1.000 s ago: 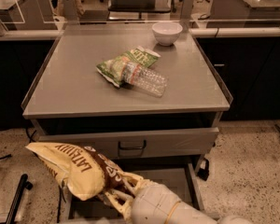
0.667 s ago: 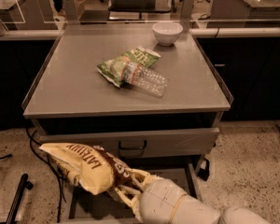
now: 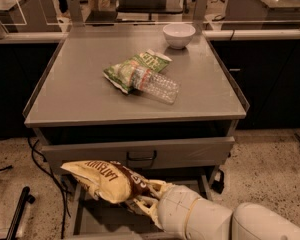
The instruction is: Place brown chip bag into middle drawer
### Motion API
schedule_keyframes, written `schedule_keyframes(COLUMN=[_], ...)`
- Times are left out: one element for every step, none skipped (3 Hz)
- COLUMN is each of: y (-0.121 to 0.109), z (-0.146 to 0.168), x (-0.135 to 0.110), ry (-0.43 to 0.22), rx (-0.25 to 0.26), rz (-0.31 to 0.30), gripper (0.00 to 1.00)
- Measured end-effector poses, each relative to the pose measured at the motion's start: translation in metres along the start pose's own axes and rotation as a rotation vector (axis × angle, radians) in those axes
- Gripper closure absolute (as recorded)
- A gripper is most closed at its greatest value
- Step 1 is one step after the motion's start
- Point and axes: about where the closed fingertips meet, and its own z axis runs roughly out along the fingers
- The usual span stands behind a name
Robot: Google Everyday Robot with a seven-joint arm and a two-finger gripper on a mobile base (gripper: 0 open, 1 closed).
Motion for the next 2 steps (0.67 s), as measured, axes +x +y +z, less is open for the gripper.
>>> schedule_keyframes(y=[-0.001,-0.006], z=[0.001,0.006], x=[0.004,0.021], ry=[0.008,0.045], rx=[0.003,0.014], rz=[-0.009,-0.05], gripper=[1.0,1.0])
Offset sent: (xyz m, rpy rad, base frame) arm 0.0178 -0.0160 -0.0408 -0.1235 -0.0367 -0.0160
